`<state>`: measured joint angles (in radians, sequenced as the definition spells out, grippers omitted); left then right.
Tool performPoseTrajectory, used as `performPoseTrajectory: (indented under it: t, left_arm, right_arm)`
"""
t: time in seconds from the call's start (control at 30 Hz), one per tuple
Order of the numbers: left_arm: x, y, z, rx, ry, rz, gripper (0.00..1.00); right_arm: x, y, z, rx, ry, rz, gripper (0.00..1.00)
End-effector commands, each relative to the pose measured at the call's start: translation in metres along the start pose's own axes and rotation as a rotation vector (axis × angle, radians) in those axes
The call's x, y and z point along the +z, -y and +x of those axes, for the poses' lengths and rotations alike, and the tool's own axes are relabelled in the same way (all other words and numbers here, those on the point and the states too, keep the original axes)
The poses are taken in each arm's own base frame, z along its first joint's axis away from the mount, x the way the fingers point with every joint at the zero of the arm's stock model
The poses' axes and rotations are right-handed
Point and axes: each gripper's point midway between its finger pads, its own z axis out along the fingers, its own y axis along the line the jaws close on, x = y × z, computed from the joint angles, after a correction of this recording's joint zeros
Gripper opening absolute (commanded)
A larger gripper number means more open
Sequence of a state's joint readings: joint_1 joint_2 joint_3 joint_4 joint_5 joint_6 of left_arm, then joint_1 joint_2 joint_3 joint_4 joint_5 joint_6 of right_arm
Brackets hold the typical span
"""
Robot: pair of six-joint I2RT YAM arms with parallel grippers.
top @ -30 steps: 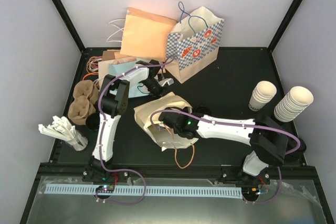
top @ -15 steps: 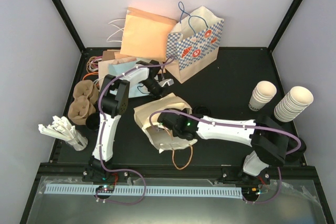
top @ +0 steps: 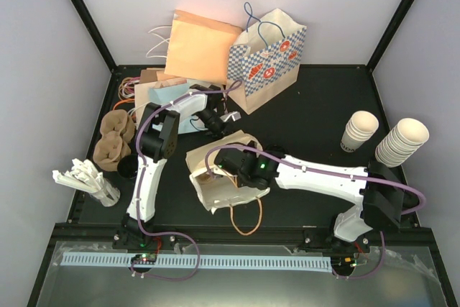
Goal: Pack the takeout coffee
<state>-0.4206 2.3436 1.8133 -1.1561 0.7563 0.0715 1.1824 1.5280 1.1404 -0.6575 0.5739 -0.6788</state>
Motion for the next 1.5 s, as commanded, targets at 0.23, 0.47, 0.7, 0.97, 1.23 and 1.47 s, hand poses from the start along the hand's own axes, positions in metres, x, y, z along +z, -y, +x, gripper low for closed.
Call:
performPoseTrajectory:
  t: [0.23, 0.47, 0.7, 0.97, 1.23, 1.47]
  left_arm:
    - [-0.014, 0.020, 0.007, 0.006, 0.005, 0.001, 0.63]
    - [-0.043, 0.027, -0.008, 0.027, 0.100, -0.046, 0.89]
    - [-0.085, 0.023, -0.021, 0.031, 0.209, -0.162, 0.99]
    - [-0.194, 0.054, -0.020, 0.100, 0.529, -0.372, 0.99]
    - [-0.281, 0.077, 0.035, 0.129, 0.874, -0.535, 0.99]
    - [-0.305, 0.119, 0.100, 0.261, 1.084, -0.488, 0.99]
  right_arm:
    - [-0.037, -0.032, -0.002, 0.018, 0.018, -0.313, 1.00]
    - [-0.044, -0.041, 0.002, 0.041, 0.002, -0.377, 1.00]
    - [-0.044, -0.033, -0.004, 0.046, 0.033, -0.349, 1.00]
    - [-0.053, 0.000, -0.019, 0.097, 0.119, -0.280, 1.00]
    - [-0.060, 0.020, -0.032, 0.120, 0.198, -0.289, 1.00]
    - [-0.061, 0.018, -0.035, 0.139, 0.226, -0.367, 1.00]
